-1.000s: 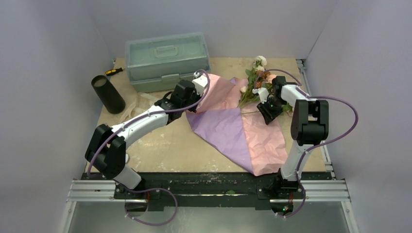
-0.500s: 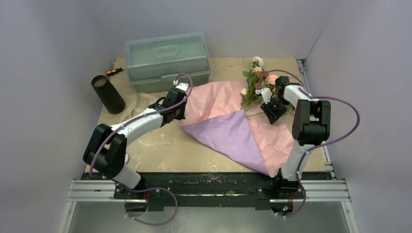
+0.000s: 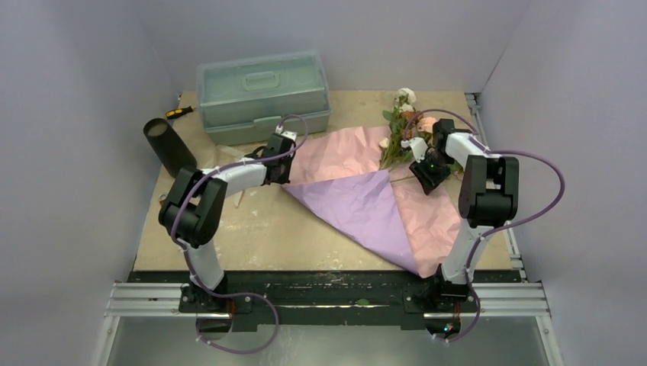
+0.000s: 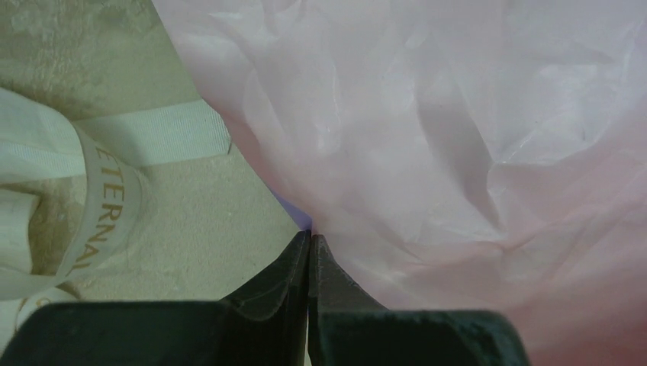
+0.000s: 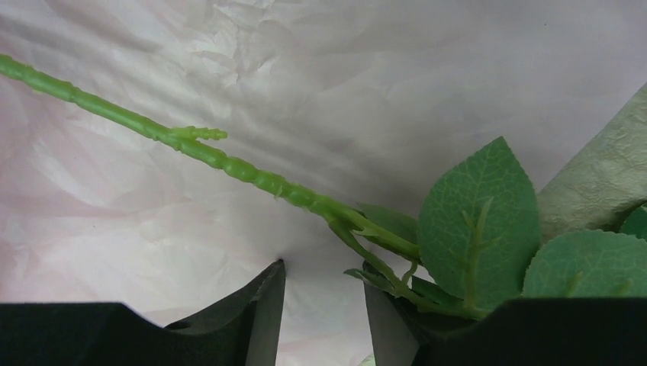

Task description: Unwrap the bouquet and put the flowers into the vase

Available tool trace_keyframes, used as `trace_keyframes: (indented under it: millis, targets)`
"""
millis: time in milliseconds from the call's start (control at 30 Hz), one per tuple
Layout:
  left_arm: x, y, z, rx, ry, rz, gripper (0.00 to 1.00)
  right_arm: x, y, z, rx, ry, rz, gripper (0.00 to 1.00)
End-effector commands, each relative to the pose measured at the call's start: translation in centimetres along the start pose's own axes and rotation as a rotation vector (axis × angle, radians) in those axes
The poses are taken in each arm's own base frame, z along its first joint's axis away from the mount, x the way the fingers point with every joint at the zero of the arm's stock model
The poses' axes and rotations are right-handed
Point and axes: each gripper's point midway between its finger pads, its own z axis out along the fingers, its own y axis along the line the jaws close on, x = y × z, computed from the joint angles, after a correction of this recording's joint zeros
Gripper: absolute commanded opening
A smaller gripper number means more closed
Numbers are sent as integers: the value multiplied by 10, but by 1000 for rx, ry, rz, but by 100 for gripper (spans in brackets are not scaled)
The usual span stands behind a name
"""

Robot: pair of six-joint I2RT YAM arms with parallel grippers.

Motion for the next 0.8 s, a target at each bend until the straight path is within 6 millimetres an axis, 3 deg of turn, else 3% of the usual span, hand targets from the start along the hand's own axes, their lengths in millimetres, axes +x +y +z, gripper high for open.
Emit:
trace_keyframes:
  millis: [0,100,267,367,533,667,767]
  targets:
    - [-21,6,9,-13,-35,-7,0,-14,-14,-4,19,-35,-6,47]
    - [-22,8,9,0,-27,-3,3,-21,-12,-11,-4,-63,-7,49]
    - [-33,-10,-14,159,-85,44,46,-29,6,-35,-61,-125,-6,51]
    - [-44,-16,-33,220,-140,55,62,-37,21,-49,-122,-178,2,52]
    - [-68,-33,-77,369,-262,97,73,-46,38,-69,-184,-240,26,53]
    - [-82,-47,-106,480,-341,160,76,-56,58,-80,-287,-285,64,58]
    - [-92,-59,-119,555,-380,178,76,-66,78,-78,-378,-297,103,61]
